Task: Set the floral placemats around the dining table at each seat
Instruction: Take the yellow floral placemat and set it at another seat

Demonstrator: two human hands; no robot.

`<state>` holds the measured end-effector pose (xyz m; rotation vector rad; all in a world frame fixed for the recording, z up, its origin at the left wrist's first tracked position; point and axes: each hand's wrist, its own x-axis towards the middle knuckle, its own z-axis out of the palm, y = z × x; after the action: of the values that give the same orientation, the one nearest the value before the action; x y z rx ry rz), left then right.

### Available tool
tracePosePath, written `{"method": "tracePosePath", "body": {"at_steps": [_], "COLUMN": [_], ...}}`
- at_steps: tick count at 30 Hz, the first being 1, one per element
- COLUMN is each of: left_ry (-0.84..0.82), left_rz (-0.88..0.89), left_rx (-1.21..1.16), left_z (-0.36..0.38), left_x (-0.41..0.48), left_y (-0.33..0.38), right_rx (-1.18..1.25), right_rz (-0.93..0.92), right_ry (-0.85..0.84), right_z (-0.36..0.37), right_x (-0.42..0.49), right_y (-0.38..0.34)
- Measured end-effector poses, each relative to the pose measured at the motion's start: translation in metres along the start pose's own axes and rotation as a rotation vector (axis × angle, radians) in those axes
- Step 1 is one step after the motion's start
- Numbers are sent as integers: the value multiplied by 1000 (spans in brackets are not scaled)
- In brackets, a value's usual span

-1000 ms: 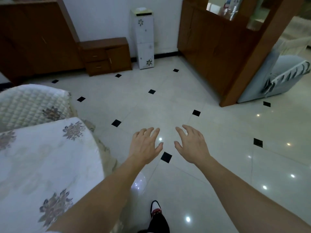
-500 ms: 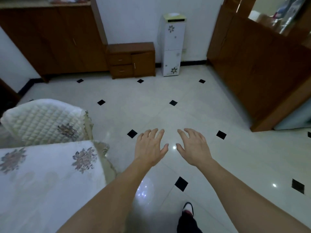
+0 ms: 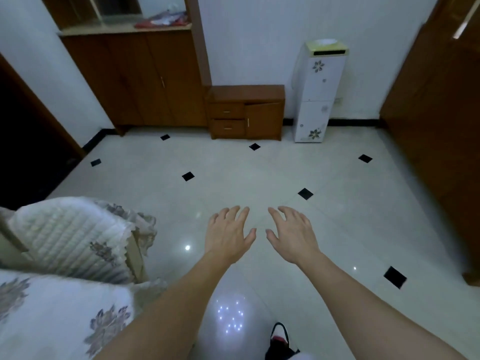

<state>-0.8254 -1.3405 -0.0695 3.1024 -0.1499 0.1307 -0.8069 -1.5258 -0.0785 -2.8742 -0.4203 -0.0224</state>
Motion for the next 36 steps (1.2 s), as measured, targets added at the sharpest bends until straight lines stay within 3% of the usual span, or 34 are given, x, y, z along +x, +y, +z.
{"method": "tracePosePath", "body": {"at_steps": [7,19,36], "left_ry": [57,23,66], "left_rz": [-145,-411,-593], "left_rx": [5,30,-21], "left_z": [-6,10,13], "left_x": [95,181,373], "left_y": [-27,-151,-446], "right_rx": [6,-17,-97], "right_rz": [-176,-440,-566], "right_ry": [-30,-108,-118], "right_z": [-12,28,74], "right_x": [138,308,627], "right_y": [7,-69,-278]}}
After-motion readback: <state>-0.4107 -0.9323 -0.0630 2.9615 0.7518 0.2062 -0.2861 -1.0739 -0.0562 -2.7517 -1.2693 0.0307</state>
